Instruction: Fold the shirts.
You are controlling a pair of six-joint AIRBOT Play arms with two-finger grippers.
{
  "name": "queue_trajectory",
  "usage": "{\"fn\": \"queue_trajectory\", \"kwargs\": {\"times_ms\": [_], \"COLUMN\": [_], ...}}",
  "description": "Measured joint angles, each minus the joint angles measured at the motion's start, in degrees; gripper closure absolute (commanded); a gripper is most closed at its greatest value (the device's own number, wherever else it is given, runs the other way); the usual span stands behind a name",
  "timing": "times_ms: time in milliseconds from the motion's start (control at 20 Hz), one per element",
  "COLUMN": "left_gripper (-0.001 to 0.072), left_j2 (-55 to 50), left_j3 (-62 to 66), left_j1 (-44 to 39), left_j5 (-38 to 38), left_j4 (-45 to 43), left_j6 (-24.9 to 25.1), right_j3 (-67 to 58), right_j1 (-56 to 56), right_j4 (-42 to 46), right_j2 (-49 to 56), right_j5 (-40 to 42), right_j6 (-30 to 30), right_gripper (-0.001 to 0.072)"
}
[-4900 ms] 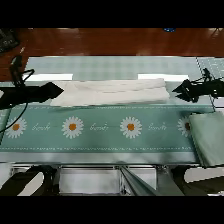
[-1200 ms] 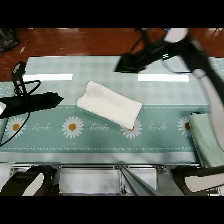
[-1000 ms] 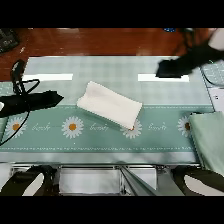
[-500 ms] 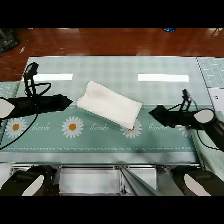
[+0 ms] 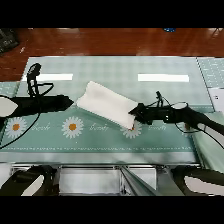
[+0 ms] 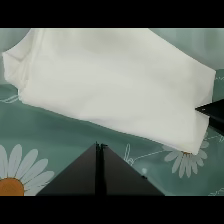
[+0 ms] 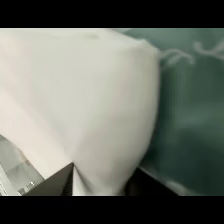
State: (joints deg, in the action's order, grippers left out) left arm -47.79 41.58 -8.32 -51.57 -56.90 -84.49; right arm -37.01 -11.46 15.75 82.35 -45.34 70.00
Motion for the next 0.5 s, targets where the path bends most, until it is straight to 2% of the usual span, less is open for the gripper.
{"fn": "queue_trajectory", "kwargs": {"times_ms": [50,250,350,500], "left_gripper": [0.0689,0.0688,0.0688,0.0688], "left_j2": [-0.1,-0.2,-0.2,-0.2], "left_j3": [0.0,0.0,0.0,0.0], "left_j1": [0.0,0.0,0.0,0.0], "left_j5": [0.1,0.1,0.2,0.8], "left_j4": [0.0,0.0,0.0,0.0], "left_j6": [0.0,-0.2,-0.2,-0.2], "right_j3": [-2.7,-16.7,-27.0,-43.7], "right_j1": [-1.4,-4.4,-4.9,-5.1], "right_j4": [0.0,2.0,9.0,24.0], "right_j2": [2.1,5.6,6.2,6.5], "right_j5": [-0.8,-5.7,-7.9,-12.6], "right_j6": [-0.4,-1.8,1.4,9.3], "right_gripper": [0.0688,0.0688,0.0688,0.0689]}}
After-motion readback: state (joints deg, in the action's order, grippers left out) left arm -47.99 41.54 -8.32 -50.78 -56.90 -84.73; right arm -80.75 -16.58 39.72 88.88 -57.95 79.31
